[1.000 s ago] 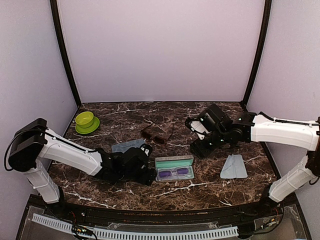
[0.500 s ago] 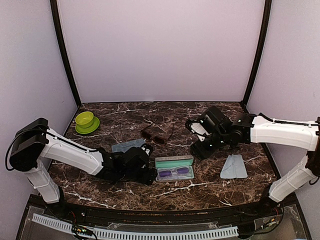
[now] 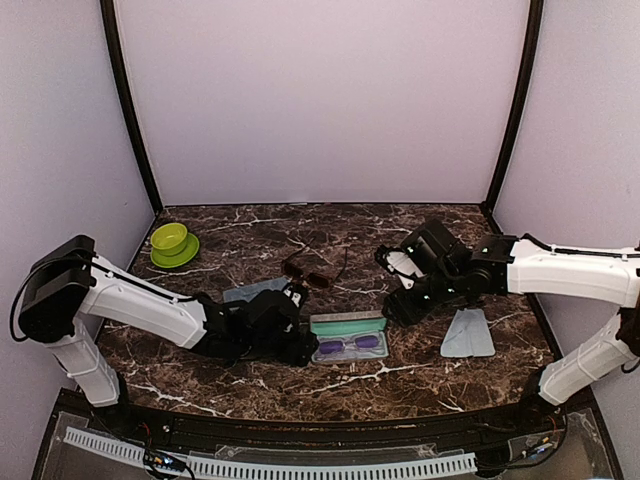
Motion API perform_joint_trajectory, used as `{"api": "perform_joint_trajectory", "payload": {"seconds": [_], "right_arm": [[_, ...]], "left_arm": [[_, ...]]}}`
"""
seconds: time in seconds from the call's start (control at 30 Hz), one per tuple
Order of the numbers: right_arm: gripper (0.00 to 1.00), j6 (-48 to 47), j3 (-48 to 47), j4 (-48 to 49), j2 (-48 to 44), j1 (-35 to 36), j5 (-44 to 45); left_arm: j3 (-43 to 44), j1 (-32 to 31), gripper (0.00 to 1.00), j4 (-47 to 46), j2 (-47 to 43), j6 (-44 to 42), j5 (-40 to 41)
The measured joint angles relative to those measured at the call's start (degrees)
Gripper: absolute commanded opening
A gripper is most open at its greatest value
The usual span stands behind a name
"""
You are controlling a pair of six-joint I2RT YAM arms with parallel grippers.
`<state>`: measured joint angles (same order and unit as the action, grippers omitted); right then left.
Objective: Organize the sunglasses
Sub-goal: Adjust the sunglasses and the sunglasses case.
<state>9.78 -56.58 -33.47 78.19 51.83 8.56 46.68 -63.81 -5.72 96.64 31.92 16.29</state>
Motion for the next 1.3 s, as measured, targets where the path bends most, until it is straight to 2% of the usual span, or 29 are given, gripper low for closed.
{"api": "perform_joint_trajectory", "payload": {"seconds": [0.3,0.53,0.67,0.9,1.3], "right_arm": [[0.64,0.2,0.5,1.1,0.0,0.0,-0.9],[0.64,0.2,0.5,1.6,0.3,0.0,-1.2],[0.64,0.4,0.7,1.7,0.3,0.0,-1.2],[0.64,0.5,0.8,1.7,0.3,0.0,-1.2],[0.64,0.6,1.3,1.8,0.3,0.0,-1.3]], "left_arm": [[-4.9,-1.0,0.99,-2.0,-6.4,-3.9,-2.3],[-4.7,-2.9,0.99,-1.8,-6.1,-8.5,-3.5],[-1.6,-2.9,0.98,1.2,-3.0,-9.7,-3.4],[1.5,-2.9,0.93,3.3,0.5,-10.8,-3.4],[2.2,-1.3,0.89,4.6,0.9,-10.7,-3.4]]}}
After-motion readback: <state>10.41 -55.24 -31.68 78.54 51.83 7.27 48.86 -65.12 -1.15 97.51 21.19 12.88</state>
